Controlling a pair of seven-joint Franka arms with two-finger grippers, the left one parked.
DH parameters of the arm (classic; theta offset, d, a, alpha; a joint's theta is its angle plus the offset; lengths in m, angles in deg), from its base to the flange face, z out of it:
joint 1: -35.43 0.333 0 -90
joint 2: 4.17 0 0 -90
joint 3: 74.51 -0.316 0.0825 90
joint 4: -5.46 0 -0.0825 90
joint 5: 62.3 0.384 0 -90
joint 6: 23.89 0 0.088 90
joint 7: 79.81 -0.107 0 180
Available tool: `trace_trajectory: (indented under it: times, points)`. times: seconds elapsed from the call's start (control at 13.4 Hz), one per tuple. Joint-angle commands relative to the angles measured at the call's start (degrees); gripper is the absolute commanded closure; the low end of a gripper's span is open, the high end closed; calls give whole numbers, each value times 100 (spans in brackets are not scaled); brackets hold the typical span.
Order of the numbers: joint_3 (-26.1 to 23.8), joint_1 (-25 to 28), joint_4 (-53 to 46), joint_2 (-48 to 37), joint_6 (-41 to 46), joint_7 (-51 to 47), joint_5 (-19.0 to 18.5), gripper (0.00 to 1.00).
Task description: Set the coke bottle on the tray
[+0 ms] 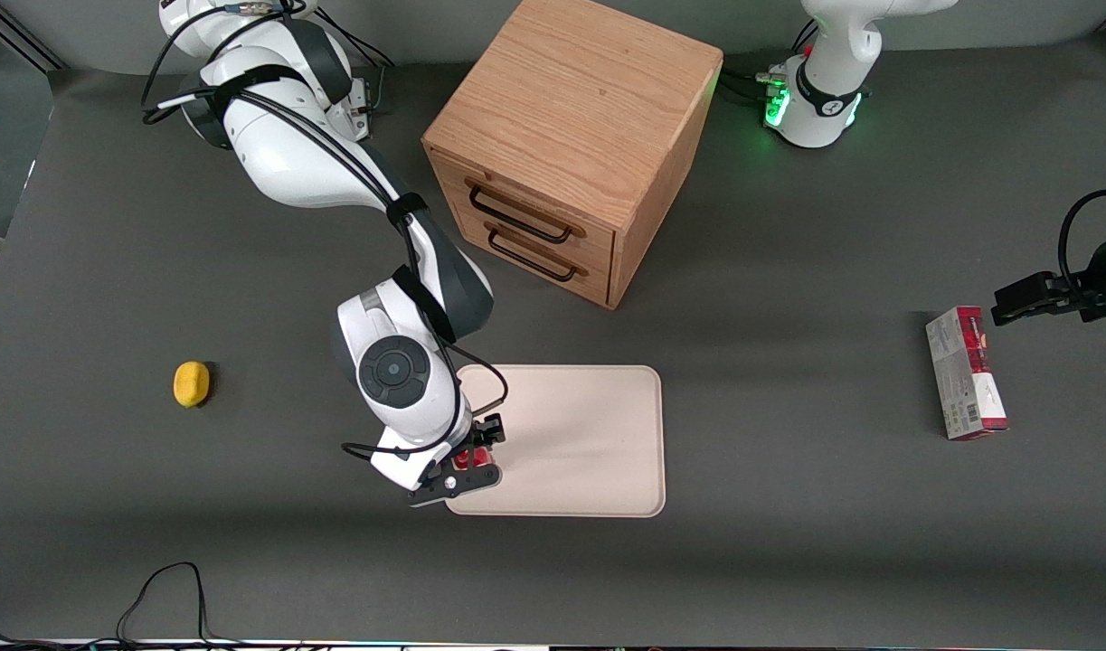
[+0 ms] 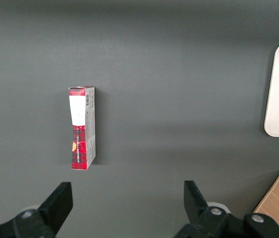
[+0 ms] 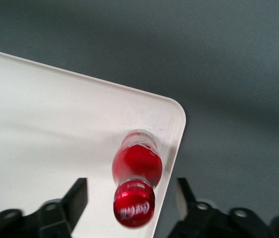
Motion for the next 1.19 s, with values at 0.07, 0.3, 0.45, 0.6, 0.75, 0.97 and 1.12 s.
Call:
trace_trajectory:
  times: [0.07,0.3,0.45,0.6,0.75,0.97,1.12]
  points:
    - [-22,18,-27,-519,540,12,-66,0]
    - [-13,18,0,-1143,1234,56,-75,0]
    - [-4,18,104,-1609,1944,4,-75,0]
    - [31,1,777,-2310,2115,4,-66,0]
    - [75,-104,1971,-3250,1871,4,-31,0]
    - [101,-560,3284,-4290,1518,100,170,0]
    - [110,-868,3575,-4624,1526,170,206,0]
